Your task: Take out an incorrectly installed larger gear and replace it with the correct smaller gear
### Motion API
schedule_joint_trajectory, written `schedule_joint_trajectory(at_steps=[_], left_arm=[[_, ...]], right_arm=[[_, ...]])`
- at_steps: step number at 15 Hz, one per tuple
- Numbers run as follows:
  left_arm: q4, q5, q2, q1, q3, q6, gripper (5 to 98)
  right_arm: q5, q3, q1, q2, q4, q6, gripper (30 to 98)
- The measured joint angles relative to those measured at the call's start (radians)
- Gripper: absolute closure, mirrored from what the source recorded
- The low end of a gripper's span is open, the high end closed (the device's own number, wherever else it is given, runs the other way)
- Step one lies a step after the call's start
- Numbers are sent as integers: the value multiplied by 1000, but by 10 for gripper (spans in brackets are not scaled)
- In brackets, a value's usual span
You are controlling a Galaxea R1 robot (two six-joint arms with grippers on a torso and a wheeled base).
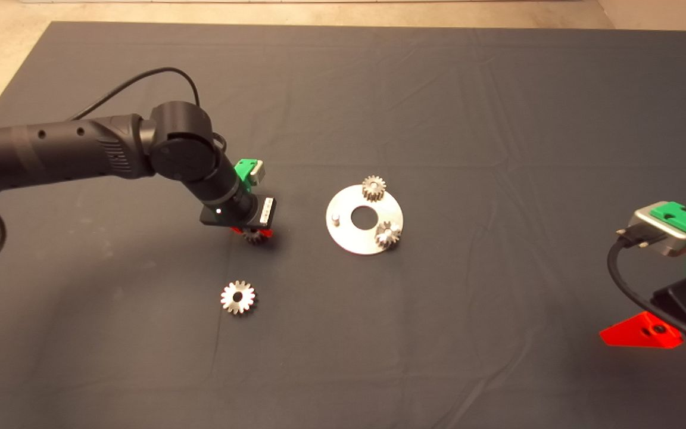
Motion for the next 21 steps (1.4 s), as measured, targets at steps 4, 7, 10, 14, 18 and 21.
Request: schedule_joint_trajectory(at_steps=[4, 7, 10, 14, 18, 21], left_arm=[[0, 4, 1, 0, 7, -2, 689], [-2, 4, 8, -7, 33, -1, 689], [-2, 6, 9, -83, 47, 36, 689], [-61, 5, 21, -96, 48, 125, 692], [-138, 7, 51, -143, 48, 199, 692], [-169, 11, 119, -145, 47, 206, 692]], right_arm=[[0, 0, 0, 0, 0, 0, 308], [0, 0, 0, 0, 0, 0, 308], [0, 0, 0, 0, 0, 0, 308], [0, 0, 0, 0, 0, 0, 308], [-1, 0, 0, 0, 0, 0, 308], [0, 0, 0, 0, 0, 0, 308]])
